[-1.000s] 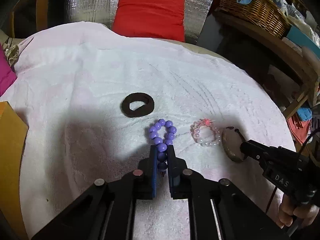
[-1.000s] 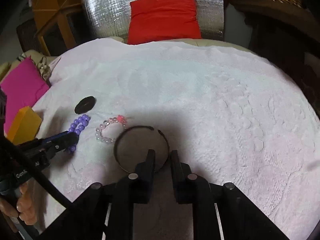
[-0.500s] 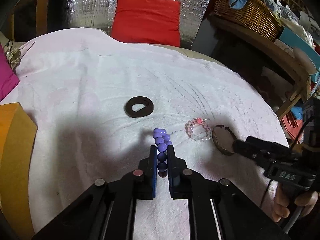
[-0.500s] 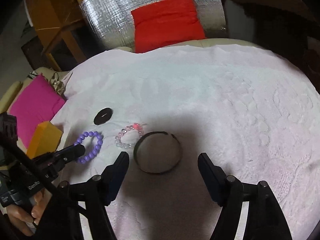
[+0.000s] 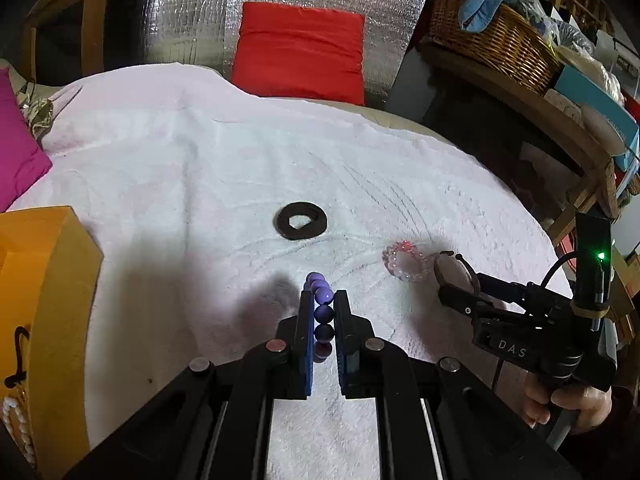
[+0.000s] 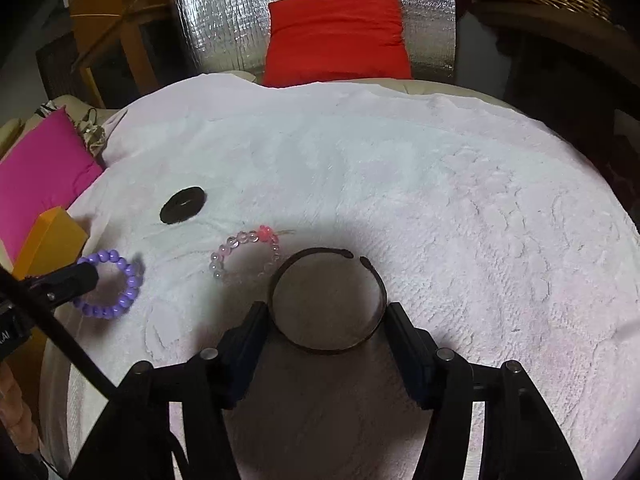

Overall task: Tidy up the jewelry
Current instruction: 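Lift the purple bracelet with the left tool while the right tool lifts the bangle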

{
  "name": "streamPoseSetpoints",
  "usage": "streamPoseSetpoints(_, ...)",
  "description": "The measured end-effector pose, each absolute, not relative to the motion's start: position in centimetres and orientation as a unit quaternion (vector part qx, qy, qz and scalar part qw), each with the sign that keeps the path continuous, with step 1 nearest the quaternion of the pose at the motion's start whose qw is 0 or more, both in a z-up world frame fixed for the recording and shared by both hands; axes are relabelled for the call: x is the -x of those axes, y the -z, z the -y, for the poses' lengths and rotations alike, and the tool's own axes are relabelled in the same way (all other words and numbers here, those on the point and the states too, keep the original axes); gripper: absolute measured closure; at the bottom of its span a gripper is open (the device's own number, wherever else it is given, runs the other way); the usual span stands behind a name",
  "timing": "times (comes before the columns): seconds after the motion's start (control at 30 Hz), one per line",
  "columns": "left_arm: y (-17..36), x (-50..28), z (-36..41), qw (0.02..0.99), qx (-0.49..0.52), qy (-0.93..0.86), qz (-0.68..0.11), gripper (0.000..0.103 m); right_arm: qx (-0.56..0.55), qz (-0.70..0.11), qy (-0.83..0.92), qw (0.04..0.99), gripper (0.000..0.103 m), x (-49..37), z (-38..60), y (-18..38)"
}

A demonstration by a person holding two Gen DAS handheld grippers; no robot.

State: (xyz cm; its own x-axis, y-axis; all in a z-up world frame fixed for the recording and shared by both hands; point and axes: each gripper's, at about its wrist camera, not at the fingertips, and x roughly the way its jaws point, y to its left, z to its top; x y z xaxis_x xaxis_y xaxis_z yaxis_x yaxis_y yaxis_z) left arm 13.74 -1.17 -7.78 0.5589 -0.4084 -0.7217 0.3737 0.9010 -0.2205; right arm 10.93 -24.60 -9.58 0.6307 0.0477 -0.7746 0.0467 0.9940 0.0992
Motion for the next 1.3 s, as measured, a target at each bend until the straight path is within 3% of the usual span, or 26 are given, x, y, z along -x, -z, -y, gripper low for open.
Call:
streamPoseSetpoints(0.53,3.7,-9.0,0.2,0.919,-0.008,0.183,-0.350,0.093,-0.069,-0.371,0.000,0.926,0.041,-8.2,24.9,5.2)
streamPoseSetpoints(1.3,3.0,-7.7,-0.1,0.940,-0.059,0.102,-0.320,0.093,-0.050,-0.369,0.004,0.928,0.041,-6.3,24.4,4.5)
